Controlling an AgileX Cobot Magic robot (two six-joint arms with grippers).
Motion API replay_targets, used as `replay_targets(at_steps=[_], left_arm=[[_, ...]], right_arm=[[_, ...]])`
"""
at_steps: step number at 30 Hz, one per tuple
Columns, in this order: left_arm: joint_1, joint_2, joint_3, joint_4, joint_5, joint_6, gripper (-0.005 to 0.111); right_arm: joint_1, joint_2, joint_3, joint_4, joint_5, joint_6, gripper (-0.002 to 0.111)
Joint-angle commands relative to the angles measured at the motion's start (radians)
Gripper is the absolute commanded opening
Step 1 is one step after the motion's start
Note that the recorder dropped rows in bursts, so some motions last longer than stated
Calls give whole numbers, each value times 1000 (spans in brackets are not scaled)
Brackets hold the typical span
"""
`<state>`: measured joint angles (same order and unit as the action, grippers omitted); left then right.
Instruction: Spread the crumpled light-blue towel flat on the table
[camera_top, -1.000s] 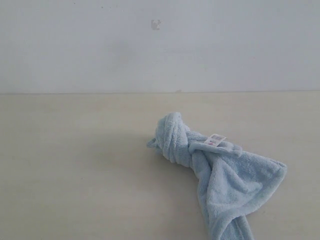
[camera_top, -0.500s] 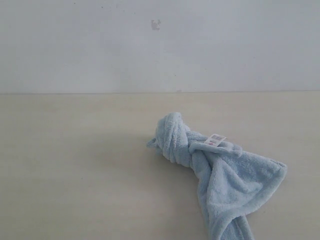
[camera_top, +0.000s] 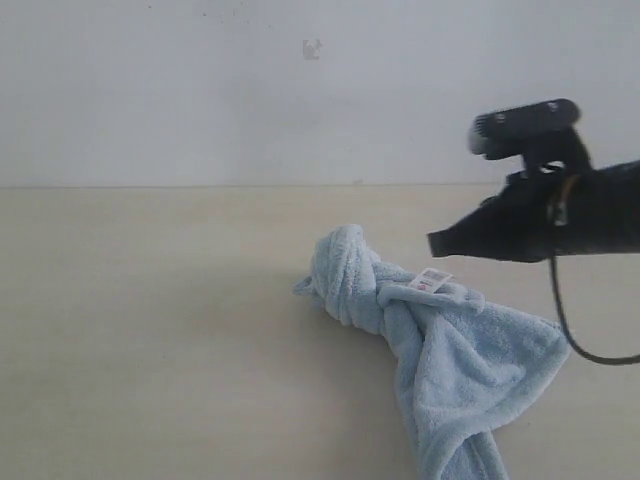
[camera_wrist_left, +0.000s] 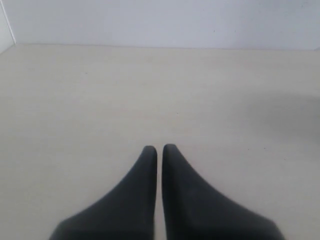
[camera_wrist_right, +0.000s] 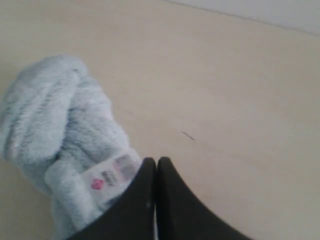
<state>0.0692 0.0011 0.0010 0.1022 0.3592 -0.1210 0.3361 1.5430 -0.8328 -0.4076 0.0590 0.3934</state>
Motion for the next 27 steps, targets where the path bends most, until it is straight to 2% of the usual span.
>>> replay_targets(at_steps=[1,2,4,5,6,13,14,15,18,21,24,27], left_arm=[[2,-1,-1,-5,-4,3,4],[2,-1,-1,-5,-4,3,4],[2,-1,-1,-5,-4,3,4],[2,-1,-1,-5,-4,3,4],[2,-1,-1,-5,-4,3,4],[2,-1,-1,-5,-4,3,4],[2,-1,-1,-5,-4,3,4],[2,-1,-1,-5,-4,3,4],[2,-1,-1,-5,-4,3,4],[2,-1,-1,-5,-4,3,4],[2,-1,-1,-5,-4,3,4],[2,-1,-1,-5,-4,3,4]], right_arm=[[132,156,-204,26,268,-155,7],[150,186,-248,51,312,-172,13],[194,252,-336,108,359,-187,37],[213,284,-352,110,332,-212,54],[223,306,-353,110,295,-221,60],[222,459,-353,137,128,-218,60],[222,468,-353,135,112,-221,57],[222,468,-353,135,110,-221,46],[222,437,-353,135,159,-221,4],[222,358,-353,151,211,-212,1],[222,250,-353,248,272,-227,0],[222,151,-353,416,323,-403,0]])
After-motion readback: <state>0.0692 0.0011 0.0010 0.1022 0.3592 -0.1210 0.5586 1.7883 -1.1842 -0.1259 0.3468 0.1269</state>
